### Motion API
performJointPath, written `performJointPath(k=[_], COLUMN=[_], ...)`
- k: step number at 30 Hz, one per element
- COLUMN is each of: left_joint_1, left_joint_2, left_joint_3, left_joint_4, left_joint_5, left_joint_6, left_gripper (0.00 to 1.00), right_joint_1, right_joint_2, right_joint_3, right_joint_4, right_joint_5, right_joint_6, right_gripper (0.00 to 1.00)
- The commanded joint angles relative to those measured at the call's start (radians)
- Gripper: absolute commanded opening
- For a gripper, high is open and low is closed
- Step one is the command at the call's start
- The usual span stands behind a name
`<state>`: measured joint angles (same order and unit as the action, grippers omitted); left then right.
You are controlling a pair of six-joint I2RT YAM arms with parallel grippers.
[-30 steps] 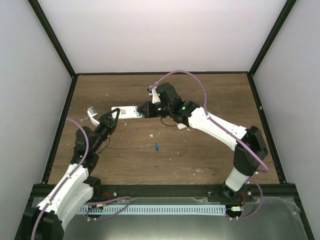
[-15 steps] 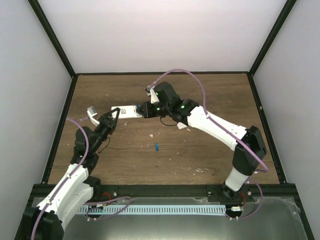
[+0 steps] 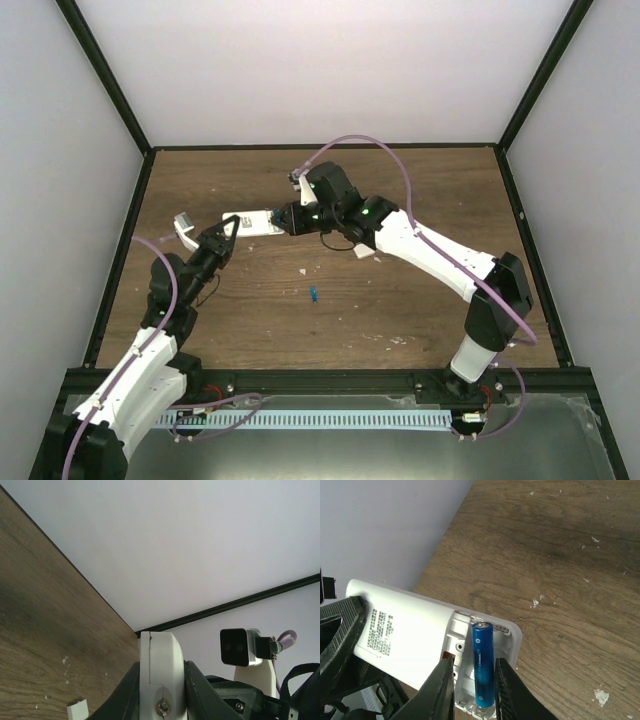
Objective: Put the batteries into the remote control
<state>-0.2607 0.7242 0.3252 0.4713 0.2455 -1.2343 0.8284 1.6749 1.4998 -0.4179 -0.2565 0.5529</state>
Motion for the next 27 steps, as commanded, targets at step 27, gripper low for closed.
performJointPath(k=[27], left_joint_1=[-0.002], left_joint_2=[-0.031], left_joint_3=[0.013], left_joint_4=[0.045], left_joint_5=[-0.025], left_joint_6=[-0.006], left_gripper=[0.0], right_joint_1=[0.023], right_joint_2=[-0.037], right_joint_3=[0.081], right_joint_4=[0.001], right_joint_5=[0.026], right_joint_6=[-0.071], right_gripper=[0.4])
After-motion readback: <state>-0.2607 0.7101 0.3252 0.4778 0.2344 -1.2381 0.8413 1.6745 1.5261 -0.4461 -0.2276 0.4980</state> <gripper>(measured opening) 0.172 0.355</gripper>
